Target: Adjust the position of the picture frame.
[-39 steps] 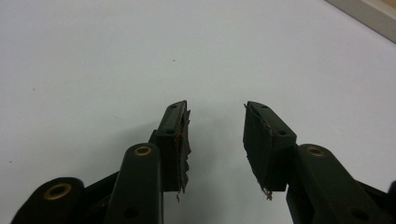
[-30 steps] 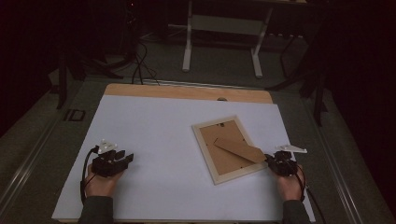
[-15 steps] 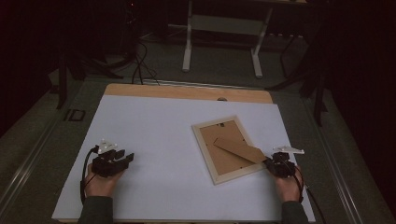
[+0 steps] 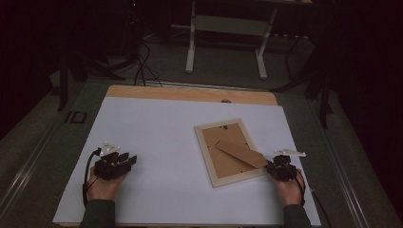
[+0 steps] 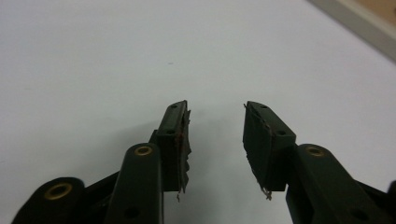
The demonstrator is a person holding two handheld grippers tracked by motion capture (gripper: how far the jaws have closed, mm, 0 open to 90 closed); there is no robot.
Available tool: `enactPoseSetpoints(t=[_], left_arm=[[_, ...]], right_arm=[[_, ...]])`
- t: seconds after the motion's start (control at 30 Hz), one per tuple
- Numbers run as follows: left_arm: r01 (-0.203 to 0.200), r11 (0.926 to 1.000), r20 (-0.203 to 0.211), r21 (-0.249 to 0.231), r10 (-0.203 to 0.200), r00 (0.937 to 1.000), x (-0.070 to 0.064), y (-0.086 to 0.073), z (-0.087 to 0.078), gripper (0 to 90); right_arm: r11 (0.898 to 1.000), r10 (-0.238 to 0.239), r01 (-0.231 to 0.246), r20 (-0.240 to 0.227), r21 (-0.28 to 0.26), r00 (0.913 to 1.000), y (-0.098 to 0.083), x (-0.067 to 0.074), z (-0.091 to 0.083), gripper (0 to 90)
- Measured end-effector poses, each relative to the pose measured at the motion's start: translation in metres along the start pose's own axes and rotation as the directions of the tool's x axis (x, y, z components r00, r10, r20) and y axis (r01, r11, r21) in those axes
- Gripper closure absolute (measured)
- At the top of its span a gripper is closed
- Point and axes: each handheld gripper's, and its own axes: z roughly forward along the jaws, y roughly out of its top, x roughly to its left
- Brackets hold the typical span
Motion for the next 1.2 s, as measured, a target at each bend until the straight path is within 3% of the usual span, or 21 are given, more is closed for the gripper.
enactPoseSetpoints(t=[0.17,0.57,0.7,0.83,1.2], left_arm=[[-0.011,0.9999,-0.005,0.000,0.011,0.9999,-0.002,0.000,-0.001,68.5],[-0.040,0.9992,0.031,-0.006,0.041,0.9987,-0.008,0.001,-0.001,73.0],[-0.032,0.9994,0.053,-0.009,0.033,0.9980,-0.008,0.001,-0.002,75.3],[-0.028,0.9995,0.051,-0.012,0.028,0.9983,-0.008,0.001,-0.001,75.6],[-0.032,0.9994,0.036,-0.011,0.032,0.9988,-0.007,0.001,0.000,72.8]], right_arm=[[1.000,0.002,-0.002,-0.022,0.002,0.9997,0.000,0.003,0.001,90.0],[1.000,-0.010,0.010,-0.089,0.007,0.9960,0.003,0.012,0.006,90.0],[1.000,-0.017,0.018,-0.103,0.011,0.9945,0.004,0.015,0.007,89.9],[0.999,-0.029,0.030,-0.117,0.013,0.9927,0.004,0.019,0.008,90.0],[0.993,-0.111,0.114,-0.158,0.012,0.9812,0.007,0.037,0.012,90.0]])
